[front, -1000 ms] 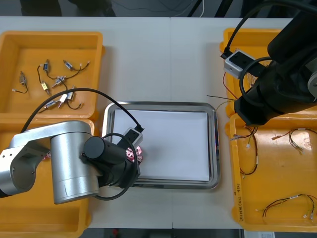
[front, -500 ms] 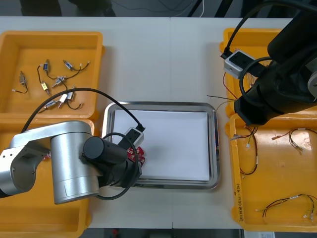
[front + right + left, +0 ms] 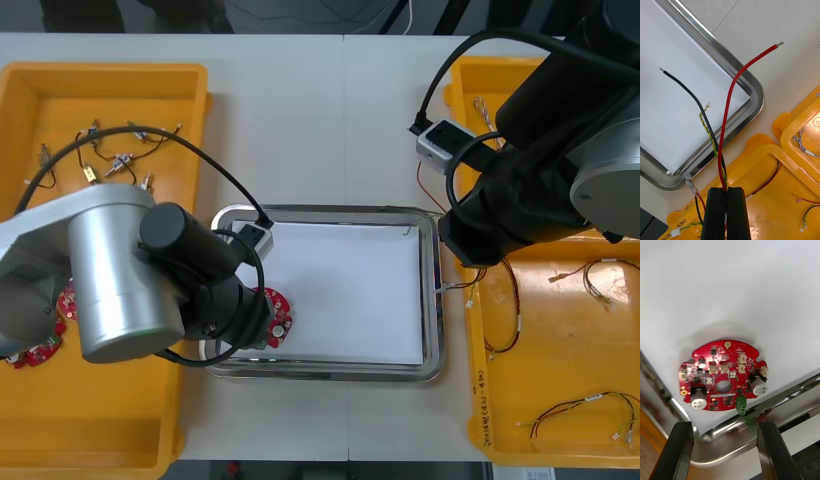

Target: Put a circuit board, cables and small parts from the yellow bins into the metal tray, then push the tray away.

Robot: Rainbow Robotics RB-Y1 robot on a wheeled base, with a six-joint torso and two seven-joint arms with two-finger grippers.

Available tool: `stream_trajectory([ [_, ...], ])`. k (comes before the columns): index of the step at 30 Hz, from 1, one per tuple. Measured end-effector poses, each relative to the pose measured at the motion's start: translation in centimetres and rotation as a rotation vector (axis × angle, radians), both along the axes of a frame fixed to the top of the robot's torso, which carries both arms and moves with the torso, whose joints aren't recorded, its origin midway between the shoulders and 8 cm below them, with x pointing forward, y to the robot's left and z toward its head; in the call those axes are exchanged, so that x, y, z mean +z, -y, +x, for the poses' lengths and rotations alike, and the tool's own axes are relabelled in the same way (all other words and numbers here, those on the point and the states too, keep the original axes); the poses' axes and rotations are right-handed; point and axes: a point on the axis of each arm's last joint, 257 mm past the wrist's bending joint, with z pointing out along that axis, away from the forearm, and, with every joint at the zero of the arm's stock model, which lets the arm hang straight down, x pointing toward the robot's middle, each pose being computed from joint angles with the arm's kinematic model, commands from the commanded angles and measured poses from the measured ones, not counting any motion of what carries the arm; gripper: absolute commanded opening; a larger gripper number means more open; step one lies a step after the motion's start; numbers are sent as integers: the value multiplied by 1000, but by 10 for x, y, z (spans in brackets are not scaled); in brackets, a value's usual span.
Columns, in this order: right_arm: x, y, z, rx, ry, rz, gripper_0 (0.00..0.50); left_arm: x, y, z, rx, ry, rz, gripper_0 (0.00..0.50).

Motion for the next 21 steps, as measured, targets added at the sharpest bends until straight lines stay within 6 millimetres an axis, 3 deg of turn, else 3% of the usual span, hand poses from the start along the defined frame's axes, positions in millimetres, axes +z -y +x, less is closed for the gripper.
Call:
stream_trajectory([
  [13,-34,-38,-18,191,-21,-142,0,69,-45,1,127,-50,7,500],
  [17,-42,-53,-17,360,-25,-212,0,90,-71,6,197,-47,27,500],
  [21,-50,-62,-13,383,-51,-215,0,109,-79,16,235,-8,-8,500],
])
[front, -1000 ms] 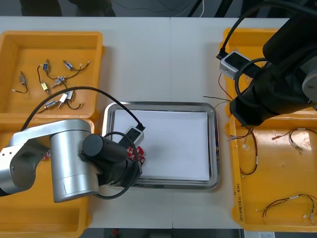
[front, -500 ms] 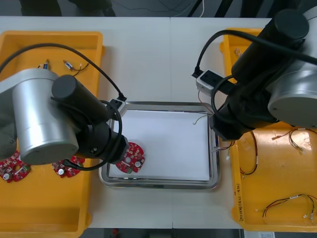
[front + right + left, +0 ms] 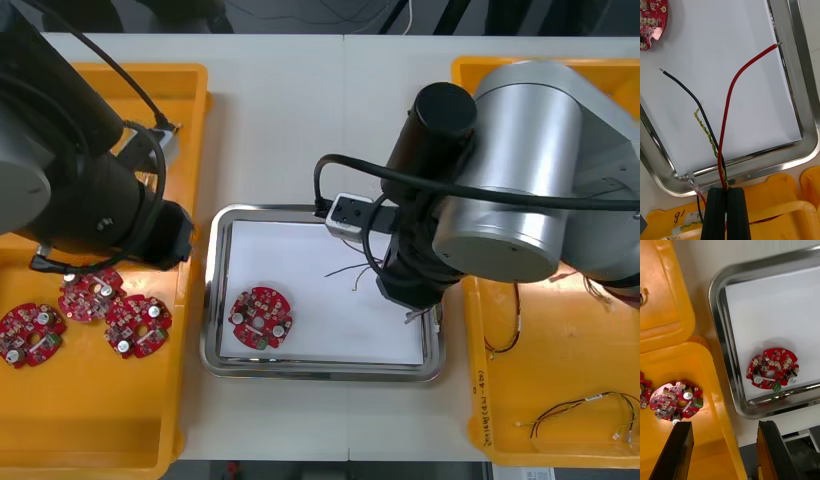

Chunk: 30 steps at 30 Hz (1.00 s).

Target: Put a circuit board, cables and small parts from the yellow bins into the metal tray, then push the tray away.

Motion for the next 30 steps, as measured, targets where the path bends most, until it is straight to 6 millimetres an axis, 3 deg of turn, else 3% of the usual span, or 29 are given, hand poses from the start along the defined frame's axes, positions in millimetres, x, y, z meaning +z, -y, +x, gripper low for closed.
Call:
stream_trajectory([
  [5,-9,-3,4,108,-27,-55,0,17,-13,10,59,41,-47,500],
  [10,-15,4,11,140,-31,-94,0,21,-38,11,127,53,-88,500],
  [17,-34,3,19,258,11,-112,0,18,-70,12,17,81,-7,500],
  [21,-52,6,14,237,-6,-95,0,19,-91,16,-16,86,19,500],
  [30,-79,-4,0,206,-29,-61,0,22,-137,32,125,85,6,500],
])
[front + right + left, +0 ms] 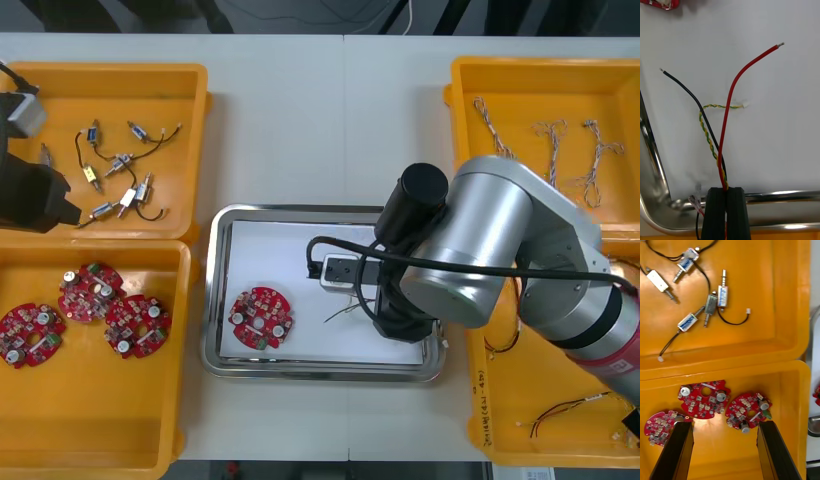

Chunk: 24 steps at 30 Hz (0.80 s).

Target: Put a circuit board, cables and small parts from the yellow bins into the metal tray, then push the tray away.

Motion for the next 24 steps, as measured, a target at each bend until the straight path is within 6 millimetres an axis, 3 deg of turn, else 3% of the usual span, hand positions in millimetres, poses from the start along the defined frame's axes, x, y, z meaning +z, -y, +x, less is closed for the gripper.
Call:
stream_trajectory([
  [5,-10,-11,-4,-18,6,27,0,-7,-26,6,3,-25,34,500],
  [11,-21,-12,-6,-38,17,46,0,-20,-43,11,-104,-82,81,500],
  [22,-33,-14,-3,-38,65,42,4,-18,-50,36,-69,-130,55,500],
  [23,-33,-13,-3,-38,64,41,39,-19,-50,38,-68,-139,59,500],
  [24,-33,-13,-4,-39,63,40,174,-22,-50,39,-67,-150,63,500],
])
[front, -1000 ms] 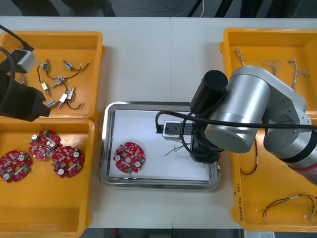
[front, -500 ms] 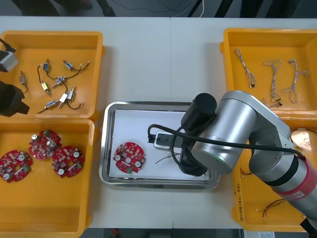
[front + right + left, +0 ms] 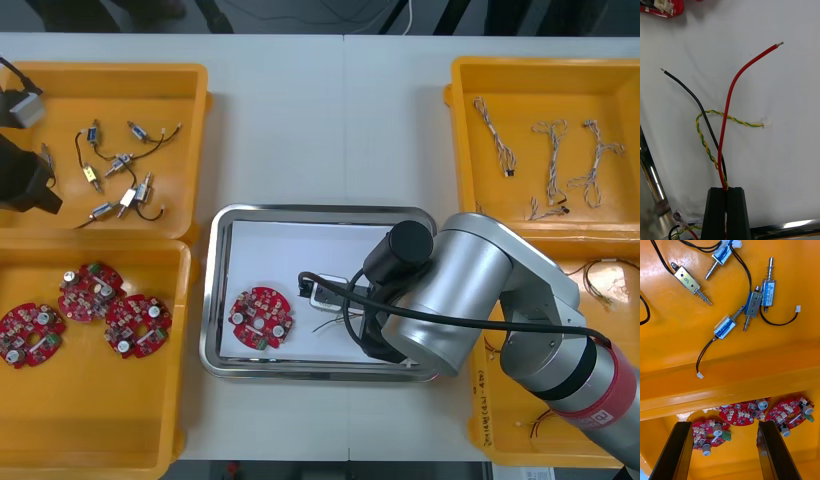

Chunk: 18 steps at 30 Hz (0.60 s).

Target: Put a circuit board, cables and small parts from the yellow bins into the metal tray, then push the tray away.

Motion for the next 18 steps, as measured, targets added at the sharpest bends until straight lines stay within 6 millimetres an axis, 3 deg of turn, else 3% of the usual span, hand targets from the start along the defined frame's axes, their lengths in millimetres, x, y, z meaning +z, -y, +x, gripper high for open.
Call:
stream_trajectory([
  [1,0,0,0,0,-1,-1,287,-2,0,1,1,-11,4,500],
  [3,-1,2,-1,-3,-6,-7,460,-8,0,2,3,-34,11,500],
  [4,-1,3,-2,-5,-9,-11,500,-10,0,2,4,-45,14,500],
  [18,-3,8,-5,-20,-23,-26,500,-32,-3,12,36,-138,35,500],
])
